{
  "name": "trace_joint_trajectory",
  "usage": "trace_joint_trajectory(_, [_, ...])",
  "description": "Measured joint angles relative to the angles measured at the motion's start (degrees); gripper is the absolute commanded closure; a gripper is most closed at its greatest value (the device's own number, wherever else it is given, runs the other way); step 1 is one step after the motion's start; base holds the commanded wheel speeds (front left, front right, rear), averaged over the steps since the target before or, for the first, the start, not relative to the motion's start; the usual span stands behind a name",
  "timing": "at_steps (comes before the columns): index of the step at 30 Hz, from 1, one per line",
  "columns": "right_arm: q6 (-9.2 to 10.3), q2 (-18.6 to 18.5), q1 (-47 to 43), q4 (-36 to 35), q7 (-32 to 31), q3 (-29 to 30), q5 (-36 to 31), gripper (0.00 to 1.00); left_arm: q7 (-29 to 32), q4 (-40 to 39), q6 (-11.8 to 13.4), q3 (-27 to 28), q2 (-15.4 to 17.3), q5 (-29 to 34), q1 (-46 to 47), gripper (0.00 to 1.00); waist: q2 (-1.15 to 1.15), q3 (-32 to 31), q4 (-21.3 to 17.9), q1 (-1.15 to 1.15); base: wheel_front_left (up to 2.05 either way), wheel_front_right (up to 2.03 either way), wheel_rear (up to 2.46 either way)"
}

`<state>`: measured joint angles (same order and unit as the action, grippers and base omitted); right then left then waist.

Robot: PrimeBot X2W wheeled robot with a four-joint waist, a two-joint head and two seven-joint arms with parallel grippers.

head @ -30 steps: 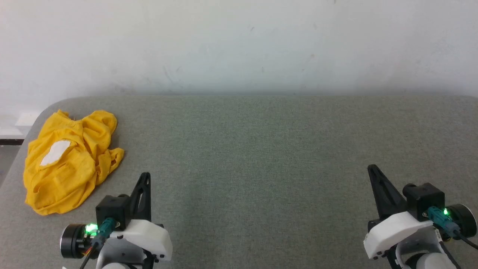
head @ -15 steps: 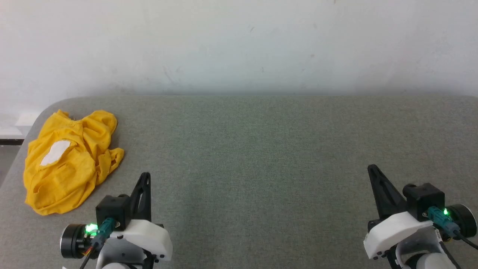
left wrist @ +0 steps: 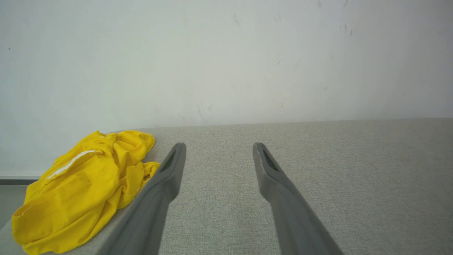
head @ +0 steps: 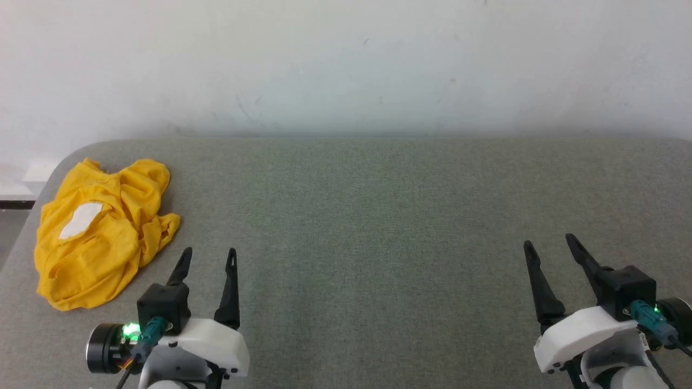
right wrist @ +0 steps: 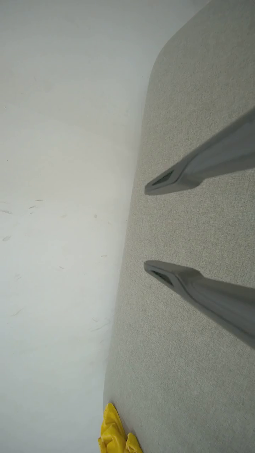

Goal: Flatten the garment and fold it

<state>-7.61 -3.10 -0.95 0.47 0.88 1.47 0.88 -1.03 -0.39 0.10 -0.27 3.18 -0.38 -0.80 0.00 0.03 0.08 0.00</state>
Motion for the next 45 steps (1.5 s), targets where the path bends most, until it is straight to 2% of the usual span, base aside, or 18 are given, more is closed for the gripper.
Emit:
trace_joint_trajectory(26, [0.00, 0.0, -0.3, 0.4, 2.9, 2.2, 1.1, 0.00, -3.0, -1.1, 0.1, 0.5, 0.0, -0.1, -1.2, 0.00, 0.00, -0.2, 2.9, 0.00, 0.00, 0.00, 0.00])
trace_joint_trajectory(45, [0.00, 0.0, -0.3, 1.3, 5.3, 1.5, 1.8, 0.00, -5.1, -1.5, 0.6, 1.1, 0.0, -0.2, -2.7, 0.00, 0.00, -0.5, 8.6, 0.00, 0.00, 0.00, 0.00])
